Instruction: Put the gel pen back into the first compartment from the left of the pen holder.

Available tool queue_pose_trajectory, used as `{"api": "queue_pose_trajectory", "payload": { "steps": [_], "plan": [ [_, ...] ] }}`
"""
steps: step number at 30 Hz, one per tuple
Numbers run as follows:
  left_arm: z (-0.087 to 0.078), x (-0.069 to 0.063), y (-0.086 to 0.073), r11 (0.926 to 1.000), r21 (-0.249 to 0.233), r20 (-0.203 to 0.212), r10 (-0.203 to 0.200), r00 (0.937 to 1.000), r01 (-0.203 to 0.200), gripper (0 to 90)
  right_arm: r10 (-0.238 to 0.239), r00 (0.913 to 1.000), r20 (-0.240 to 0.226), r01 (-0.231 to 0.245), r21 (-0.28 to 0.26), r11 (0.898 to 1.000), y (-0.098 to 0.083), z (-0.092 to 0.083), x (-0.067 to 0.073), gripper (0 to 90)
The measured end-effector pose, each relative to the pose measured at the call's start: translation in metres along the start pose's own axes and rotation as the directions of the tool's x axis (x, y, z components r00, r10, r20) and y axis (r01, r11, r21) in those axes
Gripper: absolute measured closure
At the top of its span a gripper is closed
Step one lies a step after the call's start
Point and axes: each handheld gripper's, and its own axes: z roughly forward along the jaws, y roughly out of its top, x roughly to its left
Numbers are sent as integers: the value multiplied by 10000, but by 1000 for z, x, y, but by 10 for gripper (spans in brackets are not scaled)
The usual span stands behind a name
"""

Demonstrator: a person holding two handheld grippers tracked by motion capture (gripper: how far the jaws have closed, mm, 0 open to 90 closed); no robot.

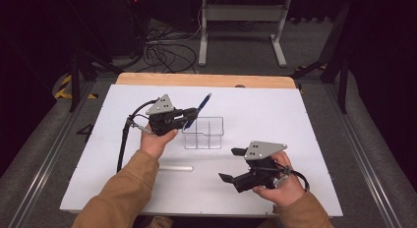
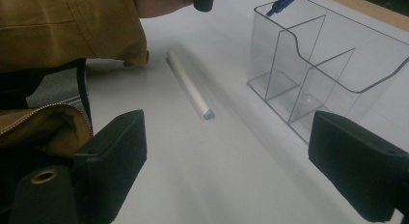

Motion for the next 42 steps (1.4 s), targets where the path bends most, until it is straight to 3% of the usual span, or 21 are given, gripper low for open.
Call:
{"api": "queue_pose_trajectory", "payload": {
  "steps": [8, 11, 14, 18, 23, 28, 37, 42],
  "plan": [
    [0, 0, -1, 9996, 255, -190, -92, 9998, 97, 785, -5, 10000, -51, 5, 7, 10000, 0, 0, 1, 142],
    [-6, -3, 3, 9998, 191, -713, -48, 9974, 62, 611, 3, 10000, -52, -3, -17, 10000, 0, -1, 0, 142],
    [-21, -9, 11, 9995, 116, -1272, 292, 9914, -279, 502, 24, 10000, -28, -25, -58, 10000, 0, -2, 0, 142],
    [-42, -16, 18, 9992, -121, -1406, 372, 9894, -393, 394, 17, 10000, 40, -17, -42, 10000, 0, -3, -1, 142],
    [-54, -23, 20, 9986, 320, -1376, 466, 9894, -426, 302, -3, 10000, 22, 3, -2, 10000, 1, -1, 0, 141],
    [-59, -28, 21, 9981, 541, -1055, 338, 9938, -282, 303, 9, 10000, 88, -8, -32, 10000, 1, -1, -1, 141],
    [-65, -28, 22, 9966, 699, -1011, 506, 9936, -436, 255, -4, 9999, 133, 6, -115, 9999, 1, -3, -2, 141],
    [-67, -32, 22, 9938, 956, -583, 631, 9963, -574, 244, 36, 9999, 137, -31, -328, 9995, 1, -4, -2, 145]
  ]
}}
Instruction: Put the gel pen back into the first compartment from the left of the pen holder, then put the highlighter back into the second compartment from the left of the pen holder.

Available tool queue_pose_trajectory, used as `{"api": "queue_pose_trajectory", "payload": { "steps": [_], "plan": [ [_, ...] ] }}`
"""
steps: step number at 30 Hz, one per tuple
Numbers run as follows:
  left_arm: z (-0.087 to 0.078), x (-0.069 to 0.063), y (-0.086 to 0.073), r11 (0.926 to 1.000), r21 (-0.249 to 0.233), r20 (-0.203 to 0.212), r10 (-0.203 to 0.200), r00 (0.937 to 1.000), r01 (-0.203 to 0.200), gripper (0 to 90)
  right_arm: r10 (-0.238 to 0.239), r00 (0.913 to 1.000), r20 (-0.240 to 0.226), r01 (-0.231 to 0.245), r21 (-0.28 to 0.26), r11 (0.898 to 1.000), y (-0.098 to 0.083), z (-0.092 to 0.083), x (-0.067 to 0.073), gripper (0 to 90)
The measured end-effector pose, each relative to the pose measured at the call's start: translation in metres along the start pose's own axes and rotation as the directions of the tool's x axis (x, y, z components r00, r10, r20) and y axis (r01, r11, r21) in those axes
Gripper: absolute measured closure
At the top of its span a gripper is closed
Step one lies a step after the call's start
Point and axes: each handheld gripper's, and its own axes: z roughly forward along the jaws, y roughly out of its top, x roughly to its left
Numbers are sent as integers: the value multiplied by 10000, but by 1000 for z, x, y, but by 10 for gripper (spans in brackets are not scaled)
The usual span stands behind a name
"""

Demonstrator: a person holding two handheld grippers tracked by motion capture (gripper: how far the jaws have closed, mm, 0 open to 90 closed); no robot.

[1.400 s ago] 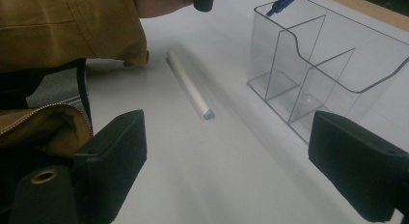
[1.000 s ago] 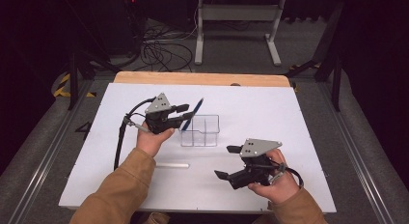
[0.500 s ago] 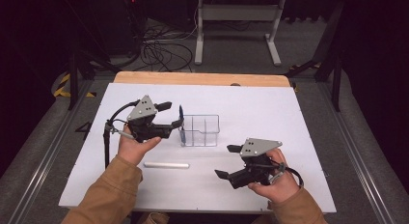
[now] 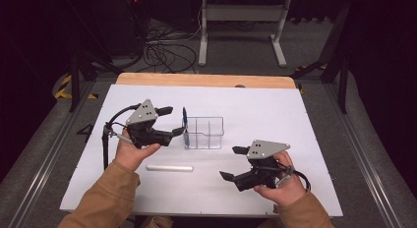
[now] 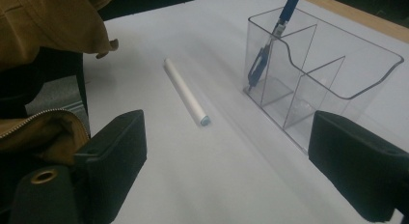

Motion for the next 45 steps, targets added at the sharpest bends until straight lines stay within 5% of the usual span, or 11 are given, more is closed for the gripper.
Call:
{"api": "queue_pose_trajectory", "payload": {
  "steps": [6, 9, 16, 21, 26, 29, 34, 45],
  "plan": [
    [-2, -5, 0, 9965, 679, 579, 455, 9973, -494, 237, 71, 9999, 101, -69, -165, 9998, -1, -5, -1, 149],
    [-1, -5, -1, 9921, 1208, 677, 261, 9974, -342, 237, 98, 9998, 150, -96, -125, 9999, -2, -7, 0, 149],
    [-1, -4, 0, 9927, 1202, 797, 34, 9968, -130, 240, 120, 9999, 124, -118, -158, 9998, -1, -7, 1, 149],
    [1, -7, -2, 9843, 1641, 869, 516, 9949, -654, 260, 184, 9998, 109, -182, -178, 9997, -1, -8, 1, 149],
    [6, -11, -2, 9708, 2169, 1138, 790, 9904, -1023, 304, 177, 9998, 12, -176, -177, 9997, -1, -8, 2, 149],
    [10, -13, -4, 9554, 2652, 1230, 1003, 9873, -1301, 314, 135, 9999, -10, -135, -141, 9998, -1, -7, 3, 150],
    [18, -12, -11, 9290, 3462, 1569, 796, 9844, -1303, 345, 162, 9999, -5, -162, -151, 9998, -1, -8, 2, 152],
    [23, -14, -23, 8972, 4132, 2121, 714, 9746, -1556, 392, 232, 9997, -92, -233, -142, 9996, -1, -7, 2, 153]
  ]
}}
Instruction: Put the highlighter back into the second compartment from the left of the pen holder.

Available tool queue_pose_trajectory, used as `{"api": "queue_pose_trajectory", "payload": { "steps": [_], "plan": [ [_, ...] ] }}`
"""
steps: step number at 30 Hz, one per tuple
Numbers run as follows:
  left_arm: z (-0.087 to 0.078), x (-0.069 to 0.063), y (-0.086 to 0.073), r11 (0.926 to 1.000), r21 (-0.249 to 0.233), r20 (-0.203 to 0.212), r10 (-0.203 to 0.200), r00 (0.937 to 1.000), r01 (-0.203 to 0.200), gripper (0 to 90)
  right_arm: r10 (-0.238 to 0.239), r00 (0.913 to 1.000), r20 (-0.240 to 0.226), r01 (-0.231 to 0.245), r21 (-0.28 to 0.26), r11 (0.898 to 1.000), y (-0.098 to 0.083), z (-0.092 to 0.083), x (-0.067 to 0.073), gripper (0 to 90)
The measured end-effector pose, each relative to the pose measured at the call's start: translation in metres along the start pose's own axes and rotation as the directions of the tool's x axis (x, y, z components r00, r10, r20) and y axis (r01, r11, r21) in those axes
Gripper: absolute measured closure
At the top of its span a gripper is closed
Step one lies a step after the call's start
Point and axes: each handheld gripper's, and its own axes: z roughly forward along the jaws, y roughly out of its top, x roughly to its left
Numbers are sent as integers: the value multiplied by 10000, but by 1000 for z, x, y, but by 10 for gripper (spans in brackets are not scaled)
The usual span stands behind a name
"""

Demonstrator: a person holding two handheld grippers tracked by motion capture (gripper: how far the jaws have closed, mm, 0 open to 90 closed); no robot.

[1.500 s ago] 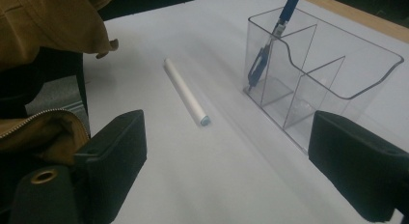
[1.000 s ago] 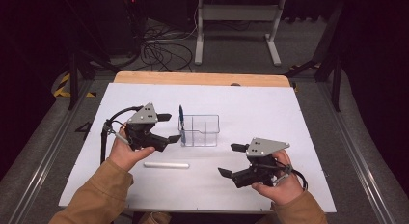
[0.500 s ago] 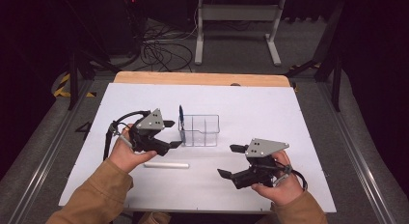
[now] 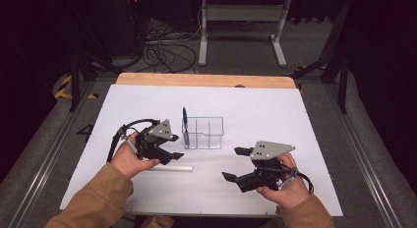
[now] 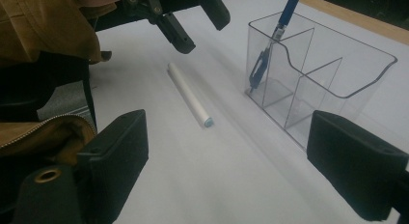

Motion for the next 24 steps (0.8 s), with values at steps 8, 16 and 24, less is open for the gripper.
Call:
{"api": "queue_pose_trajectory", "payload": {
  "steps": [8, 16, 24],
  "plan": [
    [9, -3, -6, 9971, 704, 416, 255, 9988, -284, 406, -61, 10000, 31, 60, 66, 10000, 0, 0, 0, 153],
    [18, -6, -9, 9892, 1274, 744, 639, 9952, -731, 432, 3, 10000, -9, -3, 12, 10000, 0, -1, -1, 153],
    [29, -7, -12, 9731, 2052, 954, 867, 9917, -1048, 464, 58, 10000, -6, -57, 18, 10000, 0, -2, -1, 153]
  ]
}}
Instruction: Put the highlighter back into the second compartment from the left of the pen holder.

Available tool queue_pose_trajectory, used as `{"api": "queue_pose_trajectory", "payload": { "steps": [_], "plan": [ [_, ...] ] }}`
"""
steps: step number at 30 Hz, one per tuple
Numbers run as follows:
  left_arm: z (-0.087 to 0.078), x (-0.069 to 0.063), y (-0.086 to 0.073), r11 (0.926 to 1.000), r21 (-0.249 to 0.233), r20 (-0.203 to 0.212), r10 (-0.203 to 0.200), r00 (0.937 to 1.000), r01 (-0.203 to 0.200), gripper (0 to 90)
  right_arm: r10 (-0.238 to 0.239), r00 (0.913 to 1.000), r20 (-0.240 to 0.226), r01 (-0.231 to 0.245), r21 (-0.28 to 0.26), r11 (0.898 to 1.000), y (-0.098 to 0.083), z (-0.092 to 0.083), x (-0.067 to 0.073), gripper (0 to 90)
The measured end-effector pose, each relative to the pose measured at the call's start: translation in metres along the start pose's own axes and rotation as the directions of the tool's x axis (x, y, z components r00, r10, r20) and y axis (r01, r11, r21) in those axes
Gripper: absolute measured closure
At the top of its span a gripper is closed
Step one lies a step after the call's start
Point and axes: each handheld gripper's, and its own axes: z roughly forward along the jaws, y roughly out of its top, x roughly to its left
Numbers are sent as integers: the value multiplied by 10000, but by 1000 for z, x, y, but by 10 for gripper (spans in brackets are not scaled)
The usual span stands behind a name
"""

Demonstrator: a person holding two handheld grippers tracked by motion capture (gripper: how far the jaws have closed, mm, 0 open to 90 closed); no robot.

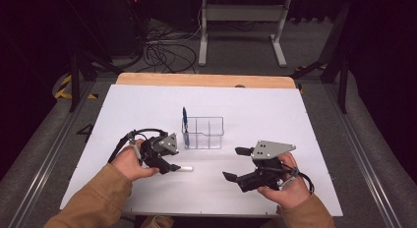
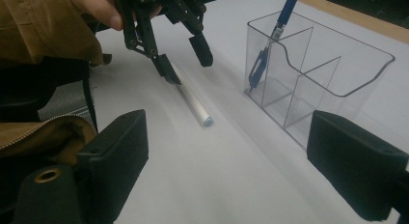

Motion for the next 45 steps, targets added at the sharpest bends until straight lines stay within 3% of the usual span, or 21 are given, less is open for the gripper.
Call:
{"api": "queue_pose_trajectory", "payload": {
  "steps": [8, 19, 24, 27, 32, 37, 45],
  "plan": [
    [11, 0, 0, 9973, 717, 204, 171, 9996, -185, 474, -9, 10000, 5, 9, 10, 10000, 0, 0, -1, 153],
    [23, -3, 2, 9816, 1816, 233, 552, 9982, -585, 536, -15, 10000, 4, 15, 185, 9998, -2, 1, -1, 153],
    [26, -3, 4, 9784, 1904, 208, 781, 9967, -807, 592, -6, 10000, -10, 6, 221, 9998, -2, 3, -2, 154],
    [28, -5, 6, 9736, 1983, 166, 1120, 9936, -1131, 664, -42, 10000, -55, 43, 216, 9998, -2, 3, -1, 158],
    [29, -6, 7, 9673, 2170, 29, 1339, 9910, -1313, 748, -50, 10000, -35, 51, 236, 9997, -2, 3, -1, 159],
    [31, -6, 9, 9568, 2423, 22, 1652, 9863, -1608, 775, -101, 9999, -100, 103, 232, 9997, -2, 3, 0, 159],
    [32, -5, 11, 9493, 2508, 190, 1908, 9814, -1894, 783, -92, 9999, -138, 95, 240, 9997, -2, 3, 0, 159]
  ]
}}
